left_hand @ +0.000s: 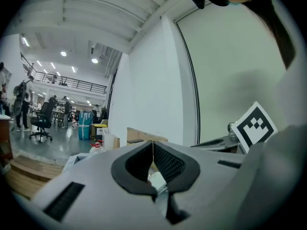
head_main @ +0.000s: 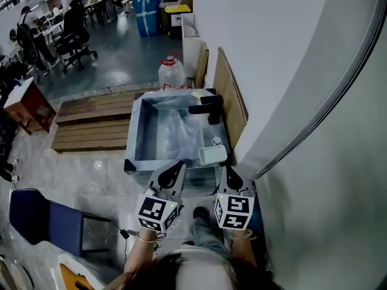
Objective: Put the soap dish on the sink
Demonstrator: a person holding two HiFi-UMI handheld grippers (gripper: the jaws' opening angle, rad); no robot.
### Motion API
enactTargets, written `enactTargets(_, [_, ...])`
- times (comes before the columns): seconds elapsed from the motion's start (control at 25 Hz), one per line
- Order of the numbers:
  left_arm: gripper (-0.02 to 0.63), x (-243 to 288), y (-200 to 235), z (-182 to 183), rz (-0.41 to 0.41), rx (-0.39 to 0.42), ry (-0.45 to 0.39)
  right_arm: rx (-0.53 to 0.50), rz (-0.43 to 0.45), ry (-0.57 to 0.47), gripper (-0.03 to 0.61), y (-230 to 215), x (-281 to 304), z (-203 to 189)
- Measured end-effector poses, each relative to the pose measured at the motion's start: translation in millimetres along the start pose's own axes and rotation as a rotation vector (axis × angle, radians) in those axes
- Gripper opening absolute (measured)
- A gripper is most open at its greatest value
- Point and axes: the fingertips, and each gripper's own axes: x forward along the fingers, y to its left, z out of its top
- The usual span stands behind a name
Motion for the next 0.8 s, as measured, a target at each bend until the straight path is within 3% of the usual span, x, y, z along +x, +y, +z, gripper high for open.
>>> enactTargets(0.8, [0.011, -56, -20, 12, 0.058, 0.013, -0.048, -0.052, 0.059, -0.061, 0.026, 27, -59, 12])
